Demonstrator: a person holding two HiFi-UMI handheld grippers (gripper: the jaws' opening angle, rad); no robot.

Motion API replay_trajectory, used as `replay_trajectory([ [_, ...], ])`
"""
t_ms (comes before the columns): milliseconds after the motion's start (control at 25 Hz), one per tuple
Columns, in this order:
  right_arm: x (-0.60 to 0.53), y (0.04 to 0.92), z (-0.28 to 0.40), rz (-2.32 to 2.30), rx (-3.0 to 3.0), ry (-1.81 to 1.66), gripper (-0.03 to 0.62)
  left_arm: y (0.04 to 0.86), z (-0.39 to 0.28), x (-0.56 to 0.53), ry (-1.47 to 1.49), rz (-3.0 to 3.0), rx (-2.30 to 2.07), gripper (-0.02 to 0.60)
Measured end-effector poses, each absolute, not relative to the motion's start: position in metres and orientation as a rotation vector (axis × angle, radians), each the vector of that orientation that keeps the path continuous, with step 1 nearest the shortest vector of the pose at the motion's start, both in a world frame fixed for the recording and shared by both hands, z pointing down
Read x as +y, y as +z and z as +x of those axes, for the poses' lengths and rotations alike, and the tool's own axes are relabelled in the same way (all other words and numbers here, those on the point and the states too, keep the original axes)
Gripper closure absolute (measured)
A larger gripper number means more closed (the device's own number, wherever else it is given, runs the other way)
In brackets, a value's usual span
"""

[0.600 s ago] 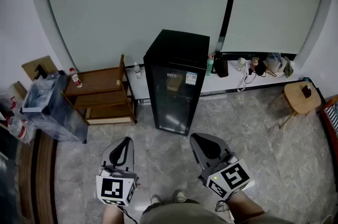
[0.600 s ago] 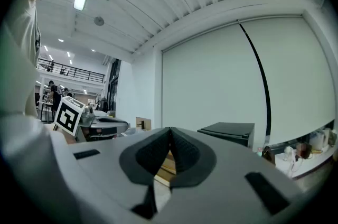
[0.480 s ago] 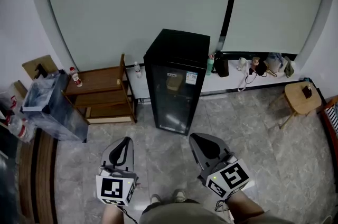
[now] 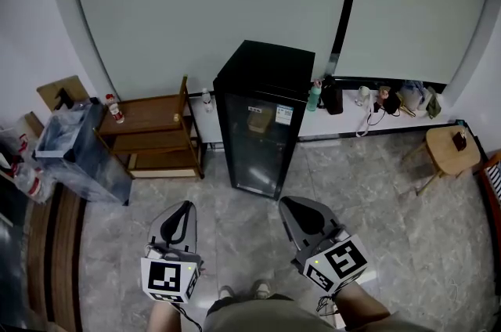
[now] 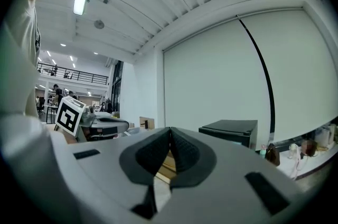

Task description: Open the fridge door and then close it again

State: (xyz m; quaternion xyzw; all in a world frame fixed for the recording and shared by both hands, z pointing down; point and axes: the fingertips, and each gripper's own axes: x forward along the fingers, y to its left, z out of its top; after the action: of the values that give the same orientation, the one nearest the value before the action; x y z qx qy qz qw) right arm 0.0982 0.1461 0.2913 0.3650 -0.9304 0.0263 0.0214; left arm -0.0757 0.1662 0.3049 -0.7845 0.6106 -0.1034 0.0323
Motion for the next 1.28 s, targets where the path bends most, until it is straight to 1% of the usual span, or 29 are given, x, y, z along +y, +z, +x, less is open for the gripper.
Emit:
replay_trajectory([
  [320, 0.142, 0.303, 0.113, 1.090, -2.897, 0.100, 0.597, 0.308, -0.063, 0.158, -0.330, -2.366, 1.912, 0.568],
  [840, 0.127, 0.317, 0.107, 1.081, -2.883, 0.135, 0.597, 0.321, -0.067, 0.149, -0.370, -2.388, 1.914, 0.569],
  [1280, 0.075, 0.324, 0.067, 1.095, -2.858, 0.134, 0.597, 0.328, -0.107, 0.094, -0.360, -2.410, 1.901, 0.568],
])
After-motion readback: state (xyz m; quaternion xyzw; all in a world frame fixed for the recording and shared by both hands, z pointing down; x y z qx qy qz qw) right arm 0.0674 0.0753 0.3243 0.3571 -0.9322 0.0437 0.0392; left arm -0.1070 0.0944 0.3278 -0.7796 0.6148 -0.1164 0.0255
